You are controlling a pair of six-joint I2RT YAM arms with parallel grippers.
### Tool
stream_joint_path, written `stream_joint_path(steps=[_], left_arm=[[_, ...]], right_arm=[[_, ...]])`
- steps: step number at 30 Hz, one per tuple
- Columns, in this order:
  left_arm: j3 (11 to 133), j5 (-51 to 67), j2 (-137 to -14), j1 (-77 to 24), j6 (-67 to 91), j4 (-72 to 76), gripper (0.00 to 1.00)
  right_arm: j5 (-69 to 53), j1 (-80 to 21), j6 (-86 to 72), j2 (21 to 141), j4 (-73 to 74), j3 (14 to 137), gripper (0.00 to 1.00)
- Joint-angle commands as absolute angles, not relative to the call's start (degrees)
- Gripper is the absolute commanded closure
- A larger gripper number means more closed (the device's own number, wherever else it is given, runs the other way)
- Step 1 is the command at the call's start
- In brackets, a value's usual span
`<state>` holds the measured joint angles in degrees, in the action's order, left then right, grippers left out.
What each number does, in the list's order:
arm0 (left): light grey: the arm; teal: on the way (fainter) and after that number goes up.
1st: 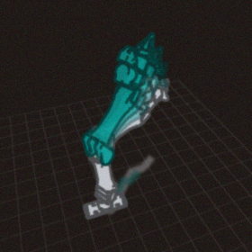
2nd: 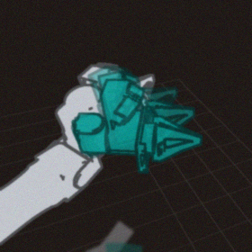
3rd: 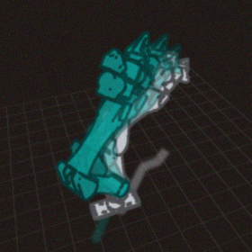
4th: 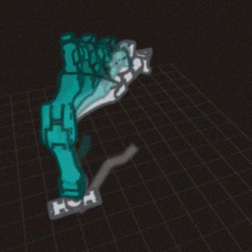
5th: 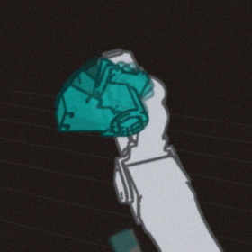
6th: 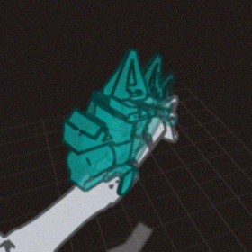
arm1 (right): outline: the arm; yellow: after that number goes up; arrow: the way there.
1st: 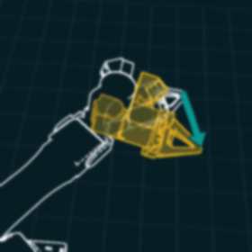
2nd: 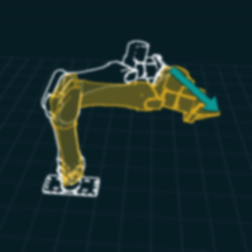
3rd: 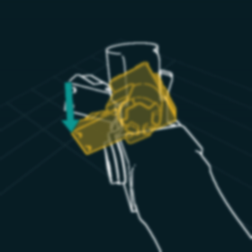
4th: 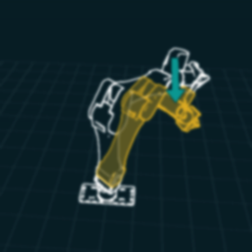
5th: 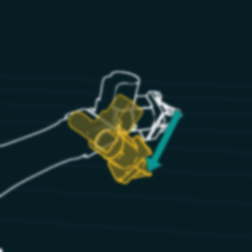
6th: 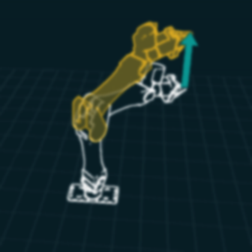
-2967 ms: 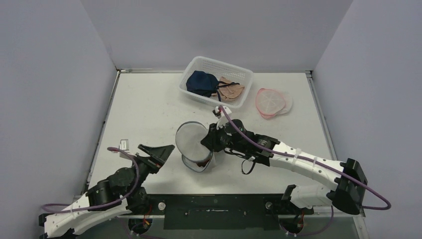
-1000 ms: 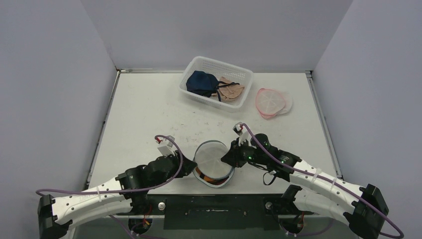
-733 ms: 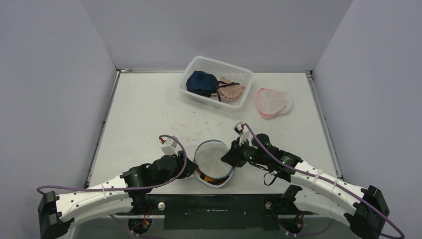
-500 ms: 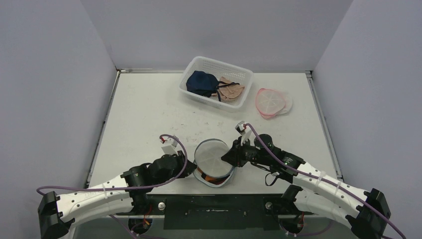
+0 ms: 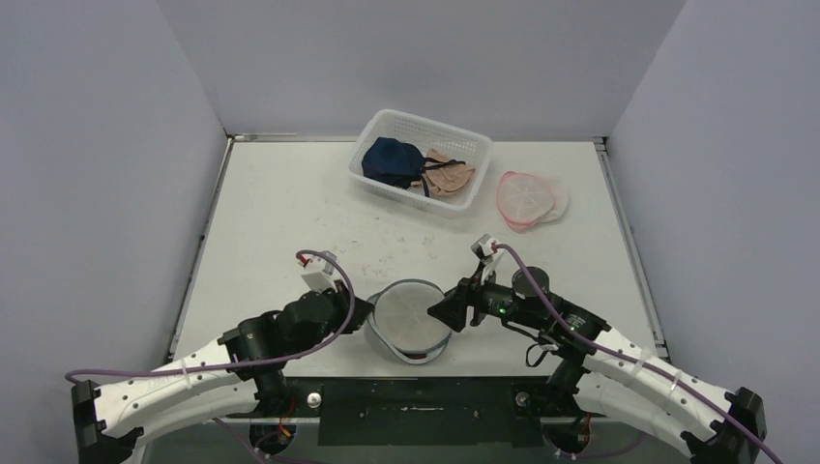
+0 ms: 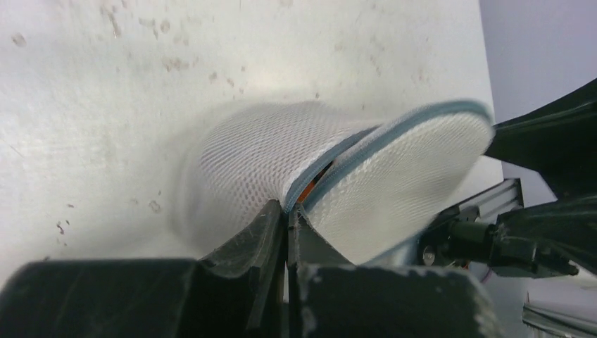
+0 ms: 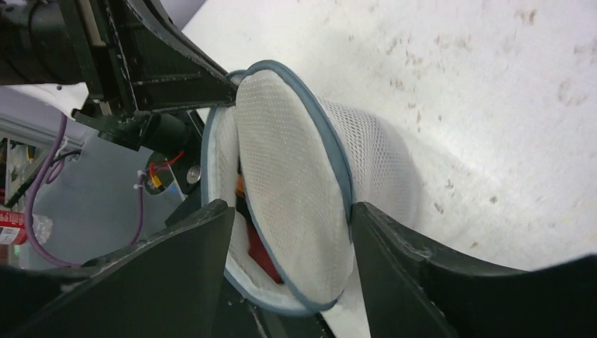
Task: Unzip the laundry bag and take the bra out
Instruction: Unzip the laundry bag at the center of the board, then open the laundry bag at the center of the board.
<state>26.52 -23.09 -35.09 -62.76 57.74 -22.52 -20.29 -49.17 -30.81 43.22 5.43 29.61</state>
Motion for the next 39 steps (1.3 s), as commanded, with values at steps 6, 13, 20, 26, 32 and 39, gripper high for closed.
stream_joint_path(steps=[6,13,20,26,32,39], left_arm=[[44.4,-32.9,-43.9,-62.4,46.3,-26.7,1.00],[46.5,-35.2,-46.8,-63.0,45.5,-23.4,1.00],[51.0,-38.2,-50.7,-63.7,41.6,-21.2,1.00],[46.8,-35.6,-54.5,-64.2,43.8,-15.3,1.00],[43.0,-33.7,-55.5,-64.3,45.3,-8.9,1.00],[40.8,-31.0,-56.3,-64.3,46.0,-5.1,1.00]], right_arm=[[-9.2,-49.2,-29.5,34.7,6.3,32.6,0.20],[-4.2,-50.2,-39.5,36.6,6.9,33.7,0.20],[-2.7,-52.9,-57.7,42.0,-8.6,28.4,0.20],[6.1,-58.5,-60.4,49.9,-8.4,31.8,0.20],[7.4,-58.9,-62.7,56.7,-7.0,33.0,0.20],[7.2,-59.0,-64.8,59.6,-10.5,32.5,0.22]])
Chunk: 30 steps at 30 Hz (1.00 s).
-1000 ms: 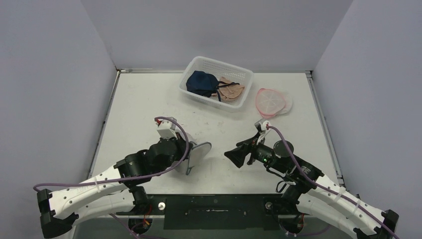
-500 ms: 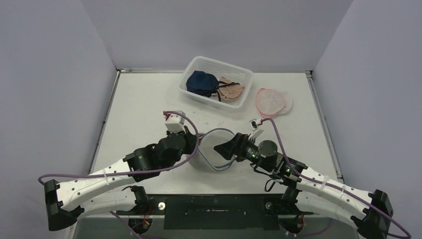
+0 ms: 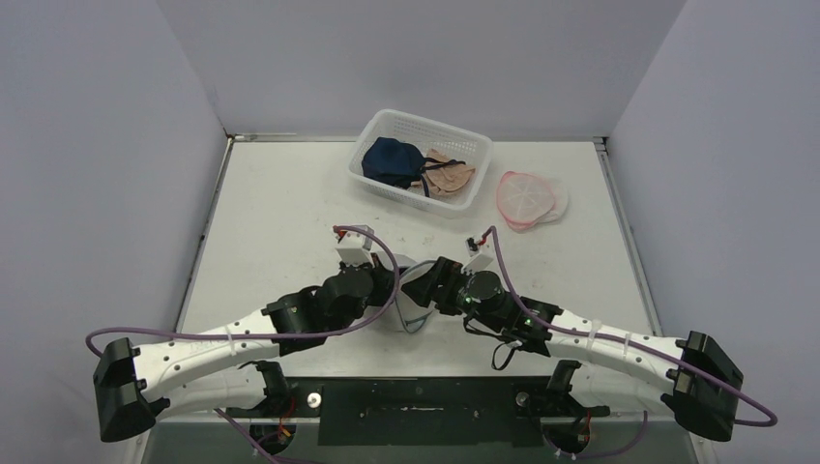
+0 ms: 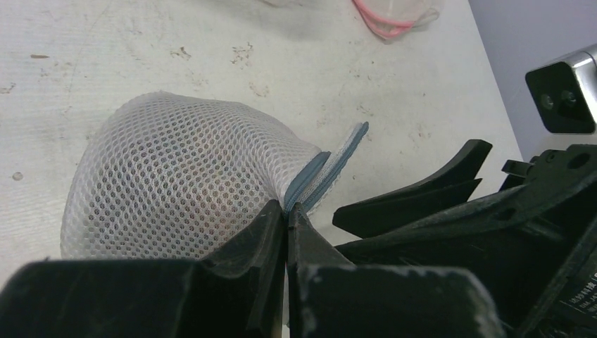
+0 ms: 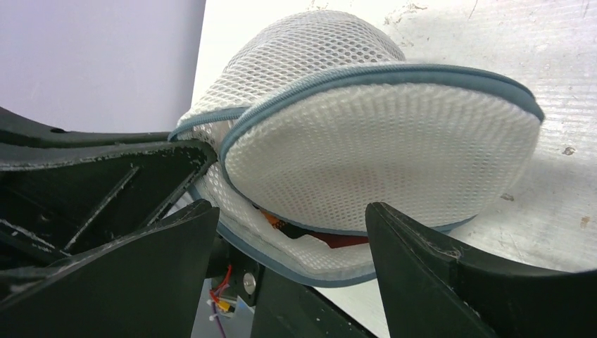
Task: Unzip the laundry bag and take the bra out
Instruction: Open the laundry bag at the center of the board.
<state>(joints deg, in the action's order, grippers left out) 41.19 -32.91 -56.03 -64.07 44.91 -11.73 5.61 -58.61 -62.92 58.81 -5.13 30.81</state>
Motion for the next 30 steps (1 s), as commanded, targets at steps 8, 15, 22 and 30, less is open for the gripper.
stream_joint_path(steps=[8,15,22,30], left_arm=[[39.9,-28.6,-57.5,-64.4,46.7,-2.3,1.00],[40.2,-26.9,-59.5,-64.5,47.4,-0.8,1.00],[39.6,-26.5,-59.5,-64.6,48.0,-0.8,1.00],[39.0,-26.7,-58.1,-64.6,48.1,-0.8,1.00]], right_arm=[[12.8,-59.7,-65.1,57.7,-9.7,31.8,0.21],[15.1,-59.2,-66.9,58.3,-9.6,30.6,0.37],[17.7,-58.8,-68.4,59.2,-8.1,30.7,0.48],[17.5,-58.1,-68.3,61.1,-6.9,31.1,0.57]])
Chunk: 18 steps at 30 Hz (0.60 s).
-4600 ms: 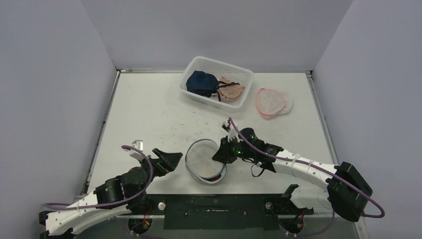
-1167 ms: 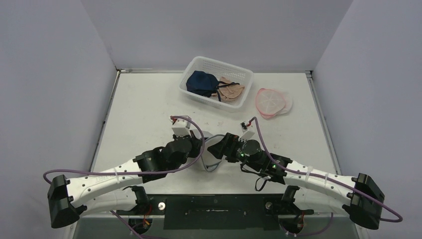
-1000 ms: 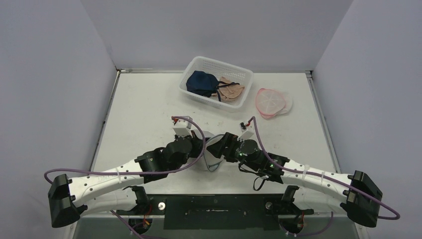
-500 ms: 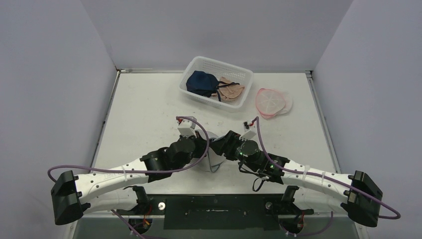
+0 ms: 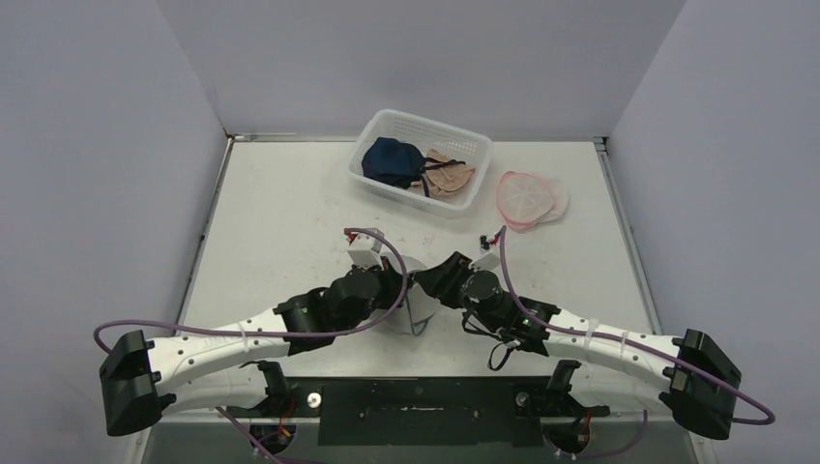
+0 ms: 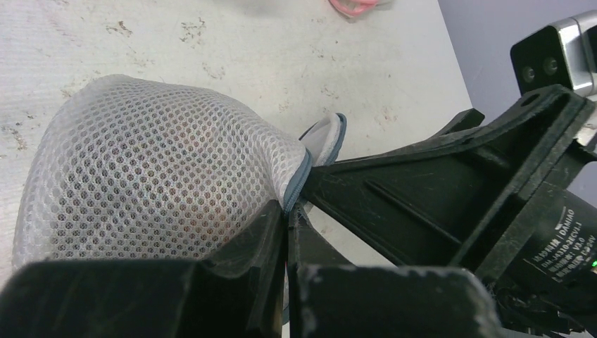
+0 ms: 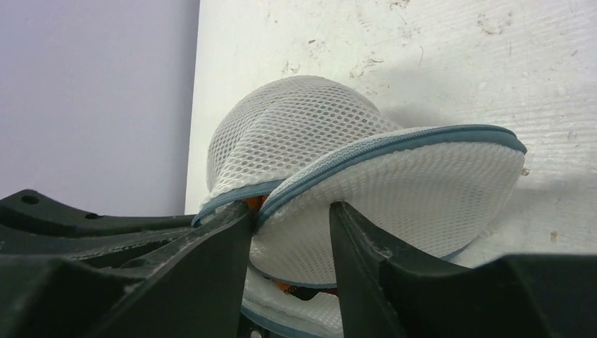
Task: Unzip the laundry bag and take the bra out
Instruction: Open the laundry bag at the center of the board.
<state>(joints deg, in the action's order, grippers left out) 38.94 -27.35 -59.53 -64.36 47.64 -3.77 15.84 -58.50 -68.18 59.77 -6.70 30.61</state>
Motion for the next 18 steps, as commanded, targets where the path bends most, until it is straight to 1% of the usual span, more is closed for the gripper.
stream_joint_path(steps=[1,6,10,14,18], left_arm=[[39.0,-26.6,-58.1,-64.6,48.1,-0.8,1.00],[38.6,-27.0,-57.7,-64.6,48.2,-0.8,1.00],[38.5,-28.1,-56.9,-64.6,48.2,-1.3,1.00],[38.6,-30.1,-55.2,-64.4,47.9,-3.5,1.00],[38.1,-30.7,-53.0,-63.4,47.6,-4.9,1.00]], right_arm=[[17.5,-58.1,-68.3,61.3,-6.5,31.2,0.60],[17.6,-58.2,-67.6,60.1,-5.0,31.5,0.81],[17.8,-58.5,-65.2,56.7,-0.6,32.5,0.94],[16.0,-58.7,-56.9,53.0,7.5,36.5,0.95],[13.9,-58.6,-42.1,51.8,17.7,43.6,0.95]])
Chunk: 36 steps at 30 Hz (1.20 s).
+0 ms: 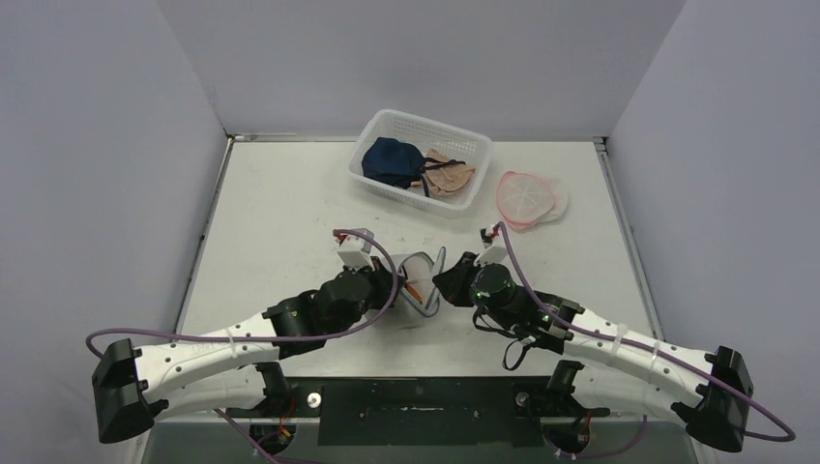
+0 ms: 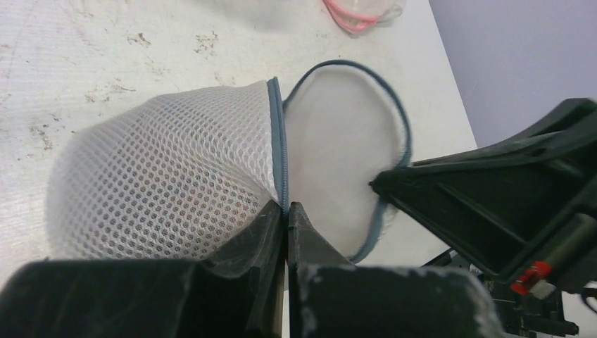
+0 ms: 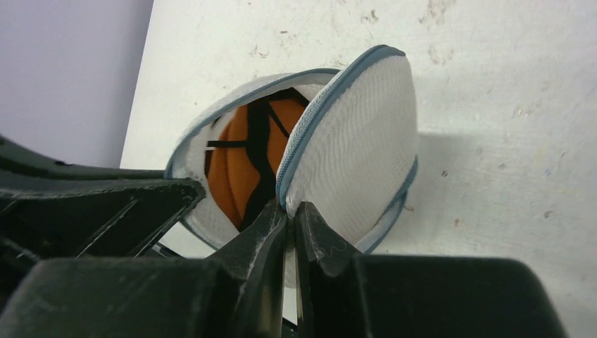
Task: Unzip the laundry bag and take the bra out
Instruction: Open the laundry bag at the center of the board.
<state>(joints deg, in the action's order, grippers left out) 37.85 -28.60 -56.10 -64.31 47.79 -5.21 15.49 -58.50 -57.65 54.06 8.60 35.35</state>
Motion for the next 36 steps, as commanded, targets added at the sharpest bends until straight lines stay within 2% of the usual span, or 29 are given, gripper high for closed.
stream_joint_path(steps=[1,5,11,15,28,34,36], left_arm=[[37.8,-30.5,-52.5,-63.0,47.6,-5.2,1.00],[36.4,-30.0,-49.5,-61.4,47.8,-6.1,1.00],[31.3,-28.0,-45.0,-57.5,48.7,-6.5,1.00],[27.0,-27.8,-44.3,-55.6,49.9,-4.8,1.00],[19.8,-30.2,-42.6,-52.7,54.7,-4.2,1.00],[21.8,-28.4,-43.6,-52.3,54.2,-4.6,1.00],[22.5,-27.2,-44.2,-52.2,54.2,-4.9,1.00]], right_arm=[[13.6,-58.6,-39.6,51.6,20.1,45.1,0.95],[12.8,-58.5,-32.2,49.4,25.8,48.8,0.95],[7.2,-58.4,-25.2,45.6,24.9,52.6,0.95],[7.4,-58.4,-24.2,44.1,22.6,50.4,0.95],[31.2,-57.9,-38.4,31.1,25.6,38.1,0.94],[38.6,-57.8,-43.3,32.2,30.4,38.1,0.78],[41.2,-57.8,-44.4,33.1,32.9,39.0,0.67]])
